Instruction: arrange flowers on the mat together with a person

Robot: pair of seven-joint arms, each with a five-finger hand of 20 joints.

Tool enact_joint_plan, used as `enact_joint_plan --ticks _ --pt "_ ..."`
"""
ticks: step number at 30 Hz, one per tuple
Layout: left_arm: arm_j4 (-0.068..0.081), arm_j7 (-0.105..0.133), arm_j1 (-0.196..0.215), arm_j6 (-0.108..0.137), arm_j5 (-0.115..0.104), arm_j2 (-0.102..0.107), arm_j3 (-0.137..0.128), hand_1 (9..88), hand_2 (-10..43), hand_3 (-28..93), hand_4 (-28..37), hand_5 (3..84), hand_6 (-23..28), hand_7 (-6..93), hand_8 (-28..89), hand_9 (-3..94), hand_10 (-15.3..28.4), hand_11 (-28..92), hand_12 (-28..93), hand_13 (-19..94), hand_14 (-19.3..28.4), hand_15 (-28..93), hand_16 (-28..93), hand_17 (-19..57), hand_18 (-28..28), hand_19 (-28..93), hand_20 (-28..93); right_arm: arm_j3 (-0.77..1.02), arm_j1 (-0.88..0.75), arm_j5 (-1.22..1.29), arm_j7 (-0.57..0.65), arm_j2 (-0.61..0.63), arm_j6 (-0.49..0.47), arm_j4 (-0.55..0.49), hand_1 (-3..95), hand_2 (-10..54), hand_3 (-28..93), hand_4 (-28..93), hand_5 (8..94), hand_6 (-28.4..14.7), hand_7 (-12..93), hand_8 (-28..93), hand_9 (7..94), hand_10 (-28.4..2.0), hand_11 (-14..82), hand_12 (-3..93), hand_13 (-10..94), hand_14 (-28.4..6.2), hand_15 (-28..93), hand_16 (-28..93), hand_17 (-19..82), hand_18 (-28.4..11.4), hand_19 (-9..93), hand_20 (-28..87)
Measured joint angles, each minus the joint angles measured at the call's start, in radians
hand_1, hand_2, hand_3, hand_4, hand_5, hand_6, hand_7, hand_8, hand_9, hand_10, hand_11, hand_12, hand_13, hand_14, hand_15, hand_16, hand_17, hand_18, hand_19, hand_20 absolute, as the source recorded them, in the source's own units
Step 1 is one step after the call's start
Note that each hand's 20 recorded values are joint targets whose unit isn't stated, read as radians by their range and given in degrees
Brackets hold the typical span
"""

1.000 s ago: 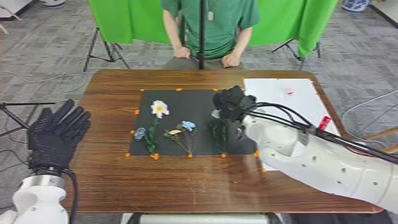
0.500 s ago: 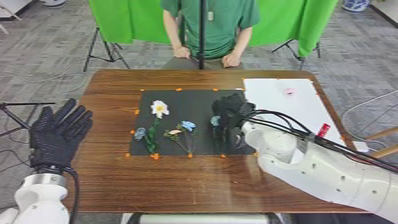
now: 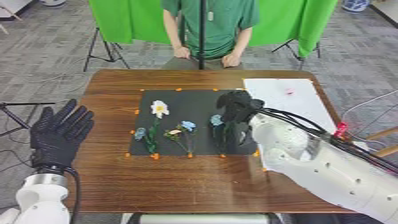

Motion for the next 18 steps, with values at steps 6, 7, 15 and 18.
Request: enact_joint_plan --ticks 6,7,15,18 --pt "0.001 -0.001 0.0 -0.01 0.001 -0.002 -0.001 21.7 20.1 68 -28.3 41.8 9.3 11.0 -9 34.4 15.8 19 8 26 14.9 29 -8 -5.4 13.7 34 9 0.196 -0.165 0.139 0.023 0.004 0.171 -0.079 39.5 -9.5 78 -28 48.5 -4.0 21 -13 51.4 -15.9 21.4 20.7 44 -12.6 52 20 20 -18.4 67 19" --pt "0.001 -0.001 0.0 -0.011 0.001 -0.002 -0.001 21.7 20.1 68 -28.3 41.8 9.3 11.0 -9 34.4 15.8 19 8 26 14.8 29 -8 -5.4 13.7 34 9 0.225 -0.192 0.176 0.023 0.004 0.225 -0.091 39.0 -9.5 78 -28 48.0 -4.0 21 -13 50.4 -15.8 20.7 20.4 43 -12.4 50 19 19 -18.2 66 19" --pt "0.006 0.002 0.0 -0.028 0.0 -0.003 -0.003 21.1 19.5 68 -28.3 41.4 9.0 10.7 -9 34.3 15.6 18 8 25 14.6 28 -8 -5.4 13.7 34 9 0.636 -0.478 0.518 -0.228 -0.018 0.183 -0.203 32.5 -3.7 76 -26 44.5 -4.5 18 -12 45.2 -16.4 14.1 19.4 35 -14.4 34 17 13 -16.9 54 14" --pt "0.008 0.005 0.0 -0.034 0.0 -0.003 -0.007 20.8 19.2 68 -28.3 41.3 8.9 10.5 -9 34.3 15.6 18 8 25 14.6 27 -7 -5.4 13.7 34 9 0.775 -0.562 0.676 -0.35 -0.062 0.03 -0.204 31.7 -2.6 75 -24 44.2 -4.4 16 -11 43.9 -16.5 11.2 18.9 34 -15.0 30 19 13 -16.9 53 14"
